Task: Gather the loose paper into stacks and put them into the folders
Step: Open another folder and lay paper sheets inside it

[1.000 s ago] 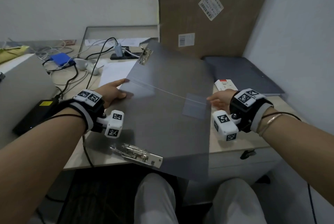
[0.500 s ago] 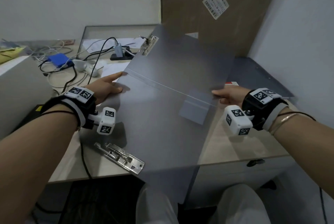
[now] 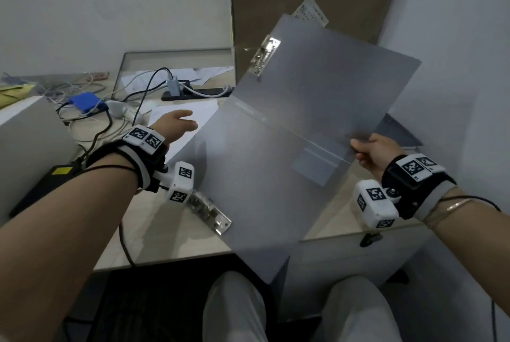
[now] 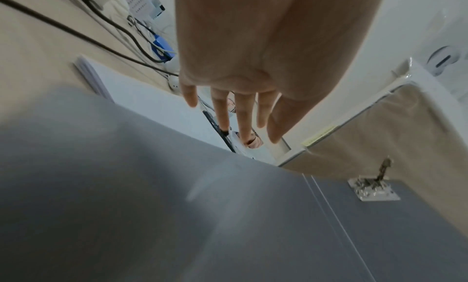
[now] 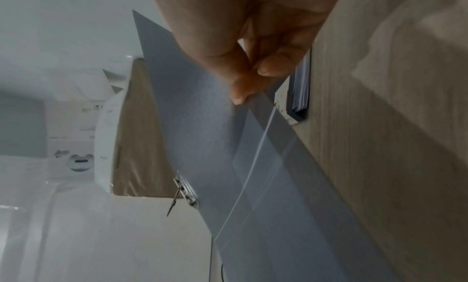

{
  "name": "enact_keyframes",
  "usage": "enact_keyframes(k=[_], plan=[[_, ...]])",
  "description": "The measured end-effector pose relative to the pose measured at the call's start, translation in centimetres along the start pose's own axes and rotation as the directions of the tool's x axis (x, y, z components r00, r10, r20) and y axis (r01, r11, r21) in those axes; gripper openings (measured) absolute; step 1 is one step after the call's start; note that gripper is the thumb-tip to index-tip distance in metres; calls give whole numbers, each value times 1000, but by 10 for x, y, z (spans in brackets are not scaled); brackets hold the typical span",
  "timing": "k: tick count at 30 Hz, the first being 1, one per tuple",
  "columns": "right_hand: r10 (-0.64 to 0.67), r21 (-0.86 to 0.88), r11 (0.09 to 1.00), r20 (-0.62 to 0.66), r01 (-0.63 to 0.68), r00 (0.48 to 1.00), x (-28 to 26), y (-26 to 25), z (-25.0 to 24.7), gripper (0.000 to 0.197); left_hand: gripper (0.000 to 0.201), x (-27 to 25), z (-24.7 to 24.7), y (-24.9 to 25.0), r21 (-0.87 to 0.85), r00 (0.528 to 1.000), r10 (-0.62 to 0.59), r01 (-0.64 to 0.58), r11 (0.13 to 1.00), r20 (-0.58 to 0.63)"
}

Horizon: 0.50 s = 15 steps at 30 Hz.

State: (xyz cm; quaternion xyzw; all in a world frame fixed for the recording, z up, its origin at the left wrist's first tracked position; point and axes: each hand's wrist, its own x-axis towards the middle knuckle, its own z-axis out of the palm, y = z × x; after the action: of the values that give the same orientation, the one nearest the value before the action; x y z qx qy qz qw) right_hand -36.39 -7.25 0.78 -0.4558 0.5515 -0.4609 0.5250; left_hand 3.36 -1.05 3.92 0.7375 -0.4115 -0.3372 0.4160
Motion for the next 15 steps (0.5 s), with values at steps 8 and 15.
enact_keyframes(k=[8, 15], plan=[[86, 177, 983, -174, -54, 981, -26, 19, -13, 18, 71, -37, 12, -30, 11, 968, -219, 222, 975, -124], [166, 232, 967, -269, -103, 949, -67, 40, -6, 5, 16, -81, 45, -44, -249, 930, -343, 366, 897, 131]])
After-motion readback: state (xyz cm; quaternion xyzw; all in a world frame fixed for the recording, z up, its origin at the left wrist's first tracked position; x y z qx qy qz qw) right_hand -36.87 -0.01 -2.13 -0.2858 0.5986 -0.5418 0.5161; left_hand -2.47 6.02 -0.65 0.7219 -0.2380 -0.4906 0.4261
